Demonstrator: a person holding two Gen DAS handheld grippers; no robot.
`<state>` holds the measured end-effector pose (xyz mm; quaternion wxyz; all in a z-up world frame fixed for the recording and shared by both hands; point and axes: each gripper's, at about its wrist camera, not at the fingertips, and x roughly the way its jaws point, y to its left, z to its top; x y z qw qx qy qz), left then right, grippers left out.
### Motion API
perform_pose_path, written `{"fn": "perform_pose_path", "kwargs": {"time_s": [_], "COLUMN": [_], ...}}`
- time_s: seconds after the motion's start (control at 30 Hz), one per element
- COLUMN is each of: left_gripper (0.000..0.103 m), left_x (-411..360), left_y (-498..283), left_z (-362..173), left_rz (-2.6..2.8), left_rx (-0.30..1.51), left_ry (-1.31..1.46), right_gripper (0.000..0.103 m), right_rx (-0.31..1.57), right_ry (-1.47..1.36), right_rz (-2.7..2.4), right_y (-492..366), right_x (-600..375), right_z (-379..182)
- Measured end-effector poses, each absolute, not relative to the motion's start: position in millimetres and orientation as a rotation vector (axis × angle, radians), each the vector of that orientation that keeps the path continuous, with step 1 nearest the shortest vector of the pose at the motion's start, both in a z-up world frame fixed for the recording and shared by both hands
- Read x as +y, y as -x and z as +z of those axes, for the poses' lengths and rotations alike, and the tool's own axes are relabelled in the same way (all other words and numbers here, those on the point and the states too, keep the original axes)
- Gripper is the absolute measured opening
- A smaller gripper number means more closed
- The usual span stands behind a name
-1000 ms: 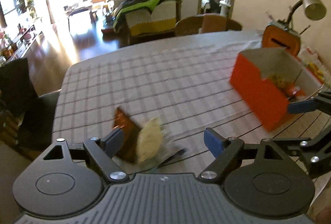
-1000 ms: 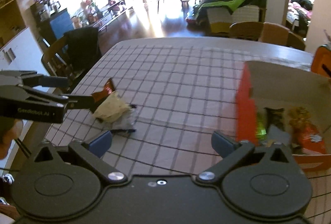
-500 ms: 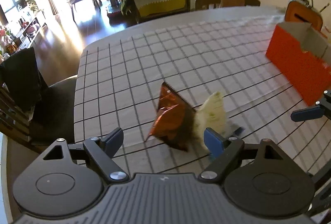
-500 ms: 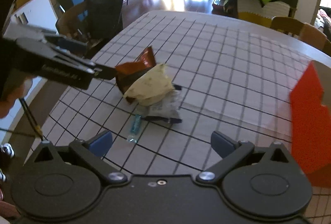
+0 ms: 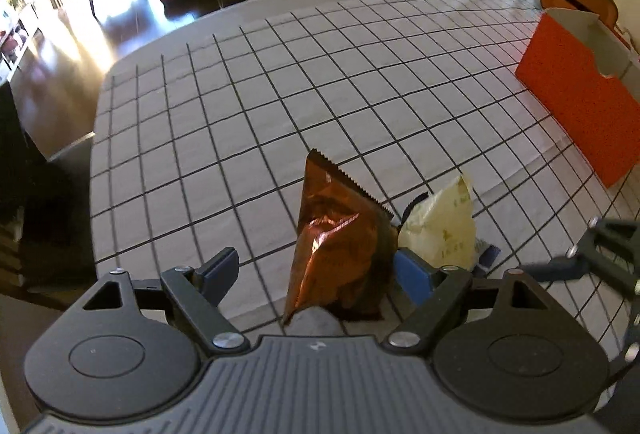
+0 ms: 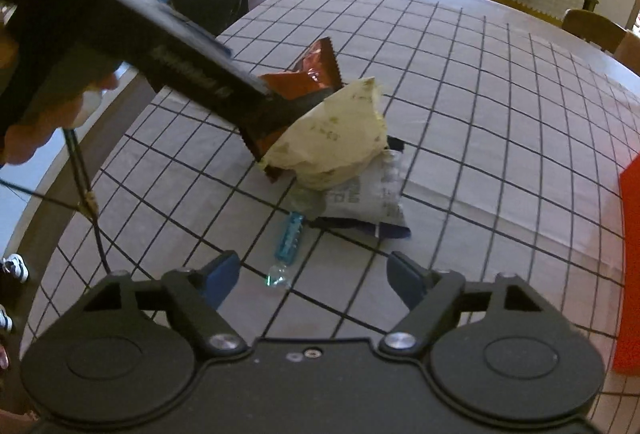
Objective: Organize snacks
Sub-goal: 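Grasp the brown chip bag with the left gripper while the right grasps the blue bottle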
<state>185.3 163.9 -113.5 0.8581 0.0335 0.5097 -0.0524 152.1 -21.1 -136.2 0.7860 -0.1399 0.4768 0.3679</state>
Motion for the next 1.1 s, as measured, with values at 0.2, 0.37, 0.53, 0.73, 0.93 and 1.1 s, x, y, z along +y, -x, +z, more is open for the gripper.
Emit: {"fn": "perform_pose_path", "kwargs": {"time_s": [0.2, 0.37, 0.53, 0.73, 0.93, 1.1], "left_gripper": [0.085, 0.082, 0.062, 0.048, 0.041, 0.039], "left_x": [167, 166, 162, 162, 179, 196], "left_y": [-204, -212, -212, -206, -190, -171], "left_z": [-124, -129, -129, -126, -122, -116], "left_rz": [-0.131, -0.112, -0.107, -0.086, -0.03, 0.008], "left_rx": [1.119, 1.146, 1.157, 1.135, 1.114, 1.083], "left_ry": [0.018, 0.046, 0.052, 0.053, 0.115, 0.187], "right_gripper": [0.069, 0.055, 0.04, 0.025, 0.01, 0.01], "right_rx": [1.013, 0.98, 0.972, 1.008, 1.042, 1.048], "right_ry": [0.341, 0.377, 0.452, 0.483, 0.435, 0.405], "right_rz": [0.789, 0.784, 0.764, 0.788, 0.823, 0.847], "right_y": [-148, -142, -139, -143, -153, -153], "right_x": [-9, -2, 10, 23, 20, 11], "right_z": [-143, -146, -146, -150, -153, -148]}}
